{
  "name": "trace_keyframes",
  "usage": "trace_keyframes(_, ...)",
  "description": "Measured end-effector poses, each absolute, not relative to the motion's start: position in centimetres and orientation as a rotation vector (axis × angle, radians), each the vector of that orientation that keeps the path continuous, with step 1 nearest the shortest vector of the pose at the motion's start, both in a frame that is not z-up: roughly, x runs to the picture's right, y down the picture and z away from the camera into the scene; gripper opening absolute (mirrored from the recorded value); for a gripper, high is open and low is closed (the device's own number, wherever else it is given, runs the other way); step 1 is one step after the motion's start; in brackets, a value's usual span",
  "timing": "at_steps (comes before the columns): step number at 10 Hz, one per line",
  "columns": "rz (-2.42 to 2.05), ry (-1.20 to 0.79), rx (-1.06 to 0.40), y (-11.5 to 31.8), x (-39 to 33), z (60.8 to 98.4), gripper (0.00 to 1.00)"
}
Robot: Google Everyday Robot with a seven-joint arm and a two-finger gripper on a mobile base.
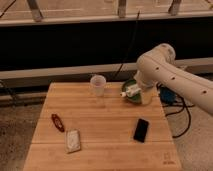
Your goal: Pick up the ceramic cup
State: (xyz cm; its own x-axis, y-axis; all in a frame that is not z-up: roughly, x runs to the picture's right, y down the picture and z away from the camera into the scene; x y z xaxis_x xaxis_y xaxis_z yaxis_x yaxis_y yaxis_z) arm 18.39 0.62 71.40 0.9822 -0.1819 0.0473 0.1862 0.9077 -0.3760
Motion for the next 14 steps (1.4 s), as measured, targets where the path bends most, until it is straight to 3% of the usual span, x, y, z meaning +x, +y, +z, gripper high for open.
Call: trace_keyframes(14,-0.408,-0.068,-0.286,-2.9,10.4,74.9,0.8)
